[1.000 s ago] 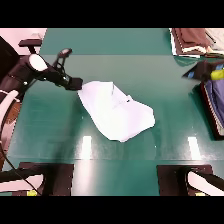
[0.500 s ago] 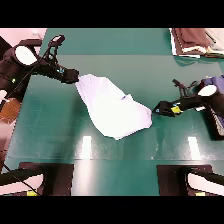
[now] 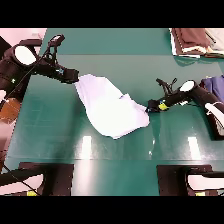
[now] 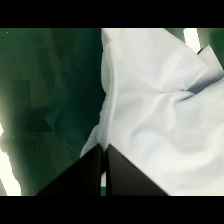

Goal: Fold the shirts.

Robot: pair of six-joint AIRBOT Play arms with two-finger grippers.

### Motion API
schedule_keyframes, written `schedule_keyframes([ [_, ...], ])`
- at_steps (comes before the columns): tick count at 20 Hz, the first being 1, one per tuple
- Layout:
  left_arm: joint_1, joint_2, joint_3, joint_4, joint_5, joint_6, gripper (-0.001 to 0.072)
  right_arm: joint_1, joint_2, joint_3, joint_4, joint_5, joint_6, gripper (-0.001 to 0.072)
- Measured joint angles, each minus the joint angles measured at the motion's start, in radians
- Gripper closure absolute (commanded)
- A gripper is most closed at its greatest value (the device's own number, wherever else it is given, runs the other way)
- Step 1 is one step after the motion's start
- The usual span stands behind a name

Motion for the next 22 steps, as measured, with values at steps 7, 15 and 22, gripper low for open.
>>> schedule_keyframes([
  [7,0.0,0.177,0.129,0.013,-0.007,0.0,0.0684,-0.091,0.25,0.233,-0.064,0.051,-0.009,0.0696],
  [15,0.0,0.488,0.472,0.003,0.031,-0.012,0.0684,-0.237,0.606,0.61,-0.071,0.121,0.007,0.0696],
  [22,0.0,0.542,0.596,0.005,0.04,-0.018,0.0684,-0.349,0.616,0.896,-0.072,0.216,0.045,0.0696],
])
